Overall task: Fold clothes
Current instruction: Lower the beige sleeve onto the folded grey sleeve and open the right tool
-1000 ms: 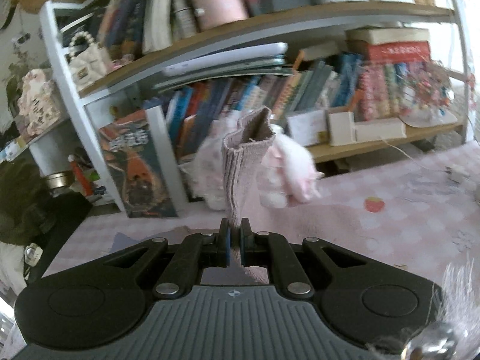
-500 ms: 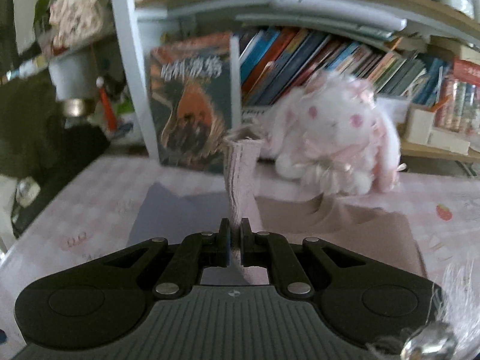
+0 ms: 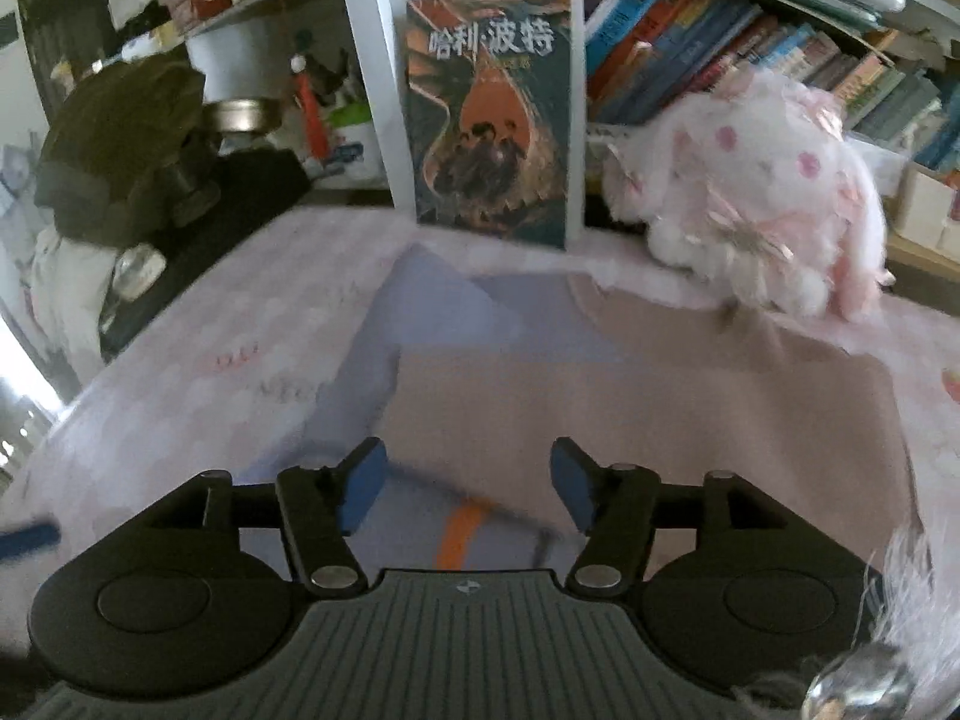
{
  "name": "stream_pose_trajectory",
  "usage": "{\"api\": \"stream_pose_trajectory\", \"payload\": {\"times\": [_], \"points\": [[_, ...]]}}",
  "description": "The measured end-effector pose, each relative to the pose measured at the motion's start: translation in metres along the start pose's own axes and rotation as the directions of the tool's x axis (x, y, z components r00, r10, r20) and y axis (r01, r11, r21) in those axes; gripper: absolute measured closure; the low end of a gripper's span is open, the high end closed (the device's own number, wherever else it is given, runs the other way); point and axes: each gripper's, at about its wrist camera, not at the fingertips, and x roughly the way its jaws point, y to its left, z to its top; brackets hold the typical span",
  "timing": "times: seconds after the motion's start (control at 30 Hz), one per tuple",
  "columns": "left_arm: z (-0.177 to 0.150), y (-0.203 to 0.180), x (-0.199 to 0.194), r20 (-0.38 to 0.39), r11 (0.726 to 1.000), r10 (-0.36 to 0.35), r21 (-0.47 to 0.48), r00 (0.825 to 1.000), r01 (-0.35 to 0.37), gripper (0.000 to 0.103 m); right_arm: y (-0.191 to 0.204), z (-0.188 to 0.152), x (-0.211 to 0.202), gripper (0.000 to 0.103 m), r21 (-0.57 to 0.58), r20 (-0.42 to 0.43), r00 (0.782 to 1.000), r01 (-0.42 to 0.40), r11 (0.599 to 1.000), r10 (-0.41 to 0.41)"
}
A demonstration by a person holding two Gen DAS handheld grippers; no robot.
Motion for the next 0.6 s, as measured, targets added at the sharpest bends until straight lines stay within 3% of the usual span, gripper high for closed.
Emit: {"api": "stream_pose_trajectory", "payload": {"times": [0.13,0.23,0.37,0.6], "points": [[0.0,0.002,0.007,-0.033,1.0,-0.02,-0.006,0.999,0.02,0.017,-0.018,-0.032,-0.029,0.044,0.044,-0.028,0.997,0.074,0.996,-0.073],[-0.002,0.005,0.015,-0.066,0.999,-0.039,-0.028,0.997,0.038,0.017,-0.038,-0.063,-0.054,0.044,0.074,-0.048,0.984,0.173,0.982,-0.17],[-0.004,0.01,0.021,-0.098,0.996,-0.056,-0.076,0.994,0.049,0.017,-0.062,-0.102,-0.09,0.044,0.149,-0.072,0.957,0.288,0.946,-0.28],[-0.009,0.01,0.017,-0.118,0.99,-0.067,-0.135,0.991,0.051,0.019,-0.094,-0.15,-0.134,0.047,0.306,-0.13,0.925,0.379,0.873,-0.357]]}}
